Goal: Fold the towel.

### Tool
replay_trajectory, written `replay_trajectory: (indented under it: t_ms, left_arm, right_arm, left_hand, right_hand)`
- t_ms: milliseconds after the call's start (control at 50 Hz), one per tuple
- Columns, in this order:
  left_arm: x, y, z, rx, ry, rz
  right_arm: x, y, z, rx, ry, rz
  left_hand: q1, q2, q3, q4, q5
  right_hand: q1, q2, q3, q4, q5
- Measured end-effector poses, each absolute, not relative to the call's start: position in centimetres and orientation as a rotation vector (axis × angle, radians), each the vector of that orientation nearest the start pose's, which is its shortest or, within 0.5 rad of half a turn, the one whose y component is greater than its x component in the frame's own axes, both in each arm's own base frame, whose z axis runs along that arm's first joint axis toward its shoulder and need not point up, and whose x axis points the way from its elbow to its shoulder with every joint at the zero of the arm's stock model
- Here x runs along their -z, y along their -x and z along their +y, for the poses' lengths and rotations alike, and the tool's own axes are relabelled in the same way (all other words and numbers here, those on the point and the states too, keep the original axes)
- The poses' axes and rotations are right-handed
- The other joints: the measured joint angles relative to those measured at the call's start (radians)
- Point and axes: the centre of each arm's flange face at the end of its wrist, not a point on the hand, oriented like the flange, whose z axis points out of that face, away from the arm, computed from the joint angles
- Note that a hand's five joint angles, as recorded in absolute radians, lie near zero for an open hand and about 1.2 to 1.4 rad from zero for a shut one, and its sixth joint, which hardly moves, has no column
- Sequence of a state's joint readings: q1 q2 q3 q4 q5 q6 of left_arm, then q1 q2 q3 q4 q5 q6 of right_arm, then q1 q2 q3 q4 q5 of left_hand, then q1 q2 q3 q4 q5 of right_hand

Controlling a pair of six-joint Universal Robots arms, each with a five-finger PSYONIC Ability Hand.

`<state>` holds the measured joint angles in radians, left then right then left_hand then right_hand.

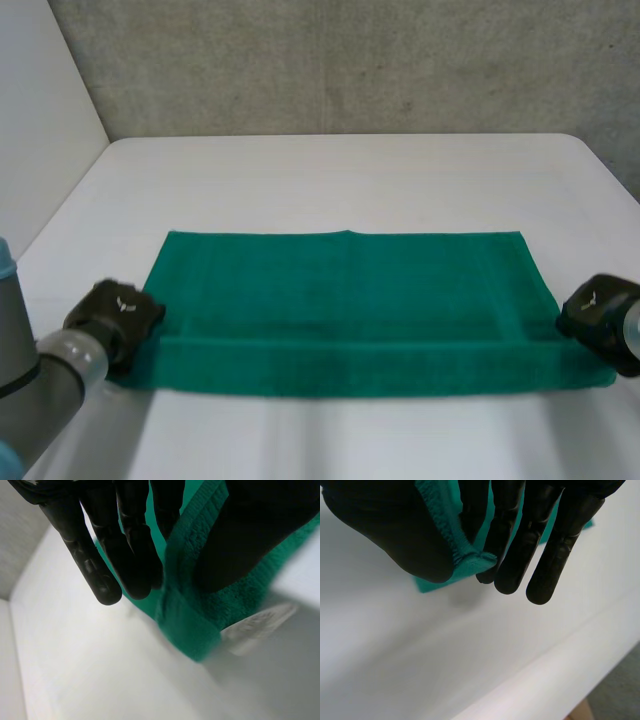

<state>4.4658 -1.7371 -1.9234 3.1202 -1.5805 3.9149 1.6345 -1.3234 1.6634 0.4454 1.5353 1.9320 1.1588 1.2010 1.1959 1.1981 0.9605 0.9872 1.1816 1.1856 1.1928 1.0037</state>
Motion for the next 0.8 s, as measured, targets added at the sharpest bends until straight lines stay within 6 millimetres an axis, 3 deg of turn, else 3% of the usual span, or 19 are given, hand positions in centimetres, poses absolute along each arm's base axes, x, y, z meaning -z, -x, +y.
replay_trajectory:
  t_ms: [40, 80, 160, 180, 220, 240, 260, 320, 340, 420, 560, 580, 600, 620, 640, 660, 760, 800]
  left_arm:
    - [-16.6, 19.2, -22.5, 1.401, -1.223, 2.193]
    - [-16.2, 20.3, -25.3, 1.513, -1.198, 2.121]
    - [-15.8, 21.1, -27.4, 1.584, -1.177, 2.069]
    - [-15.2, 22.0, -29.7, 1.650, -1.155, 2.016]
    - [-15.0, 22.2, -30.1, 1.660, -1.151, 2.007]
    - [-14.4, 23.0, -32.2, 1.716, -1.132, 1.958]
    - [-14.1, 23.4, -33.1, 1.741, -1.123, 1.935]
    - [-13.7, 23.9, -34.4, 1.769, -1.113, 1.908]
    - [-13.3, 24.5, -35.9, 1.800, -1.101, 1.879]
    - [-12.6, 25.3, -38.2, 1.841, -1.083, 1.839]
    - [-11.2, 26.1, -40.8, 1.885, -1.070, 1.798]
    - [-11.1, 26.2, -40.9, 1.888, -1.068, 1.795]
    - [-11.0, 26.2, -41.0, 1.890, -1.068, 1.793]
    - [-10.8, 26.3, -41.1, 1.896, -1.067, 1.787]
    - [-10.8, 26.3, -41.1, 1.901, -1.066, 1.783]
    - [-10.8, 26.5, -41.0, 1.910, -1.066, 1.776]
    - [-11.5, 27.1, -40.4, 1.948, -1.064, 1.745]
    - [-12.5, 27.3, -39.9, 1.973, -1.057, 1.726]
  right_arm:
    - [-19.1, -15.1, -26.0, 1.212, 1.982, 2.664]
    - [-18.7, -15.7, -28.6, 1.334, 1.887, 2.679]
    - [-18.3, -16.3, -30.2, 1.410, 1.822, 2.675]
    - [-17.9, -17.1, -31.6, 1.476, 1.774, 2.662]
    - [-17.8, -17.5, -32.3, 1.509, 1.752, 2.651]
    - [-17.7, -17.8, -32.8, 1.534, 1.738, 2.644]
    - [-17.3, -18.9, -34.8, 1.646, 1.683, 2.612]
    - [-17.0, -19.3, -35.8, 1.706, 1.659, 2.596]
    - [-16.5, -19.8, -37.8, 1.819, 1.627, 2.568]
    - [-15.4, -20.8, -40.5, 1.958, 1.620, 2.517]
    - [-12.9, -22.4, -43.4, 2.067, 1.656, 2.446]
    - [-12.7, -22.5, -43.6, 2.072, 1.656, 2.443]
    - [-12.6, -22.6, -43.7, 2.077, 1.654, 2.441]
    - [-12.5, -22.6, -43.9, 2.084, 1.649, 2.440]
    - [-12.4, -22.7, -44.1, 2.093, 1.637, 2.440]
    - [-12.4, -22.7, -44.2, 2.103, 1.611, 2.445]
    - [-12.9, -22.5, -44.2, 2.115, 1.499, 2.460]
    - [-14.5, -22.1, -43.7, 2.121, 1.345, 2.469]
  left_hand:
    - [0.000, 0.000, 0.000, 0.000, 0.000]
    - [0.000, 0.000, 0.000, 0.000, 0.000]
    - [0.000, 0.000, 0.000, 0.000, 0.000]
    - [0.000, 0.000, 0.000, 0.000, 0.000]
    - [0.000, 0.000, 0.000, 0.000, 0.000]
    - [0.000, 0.000, 0.000, 0.000, 0.000]
    - [0.000, 0.000, 0.000, 0.000, 0.000]
    - [0.000, 0.000, 0.000, 0.000, 0.000]
    - [0.000, 0.000, 0.000, 0.000, 0.000]
    - [0.000, 0.000, 0.000, 0.000, 0.000]
    - [0.000, 0.000, 0.000, 0.000, 0.000]
    - [-0.149, -0.170, -0.147, -0.148, -0.125]
    - [-0.266, -0.254, -0.250, -0.253, -0.227]
    - [-0.540, -0.510, -0.502, -0.490, -0.462]
    - [-0.638, -0.573, -0.564, -0.575, -0.547]
    - [-0.892, -0.828, -0.815, -0.833, -0.788]
    - [-0.967, -0.986, -0.977, -0.988, -0.912]
    - [-0.967, -0.997, -0.981, -0.994, -0.912]
  right_hand:
    - [0.000, 0.000, 0.000, 0.000, 0.000]
    - [0.000, 0.000, 0.000, 0.000, 0.000]
    - [0.000, 0.000, 0.000, 0.000, 0.000]
    - [0.000, 0.000, 0.000, 0.000, 0.000]
    - [0.000, 0.000, 0.000, 0.000, 0.000]
    - [0.000, 0.000, 0.000, 0.000, 0.000]
    - [0.000, 0.000, 0.000, 0.000, 0.000]
    - [0.000, 0.000, 0.000, 0.000, 0.000]
    - [0.000, 0.000, 0.000, 0.000, 0.000]
    - [0.000, 0.000, 0.000, 0.000, 0.000]
    - [-0.018, -0.033, -0.037, -0.029, -0.023]
    - [-0.415, -0.493, -0.491, -0.494, -0.461]
    - [-0.415, -0.493, -0.491, -0.494, -0.461]
    - [-0.597, -0.712, -0.708, -0.690, -0.658]
    - [-0.746, -0.892, -0.895, -0.895, -0.864]
    - [-0.772, -0.935, -0.942, -0.940, -0.909]
    - [-0.781, -0.957, -0.974, -0.958, -0.937]
    - [-0.781, -0.957, -0.974, -0.958, -0.937]
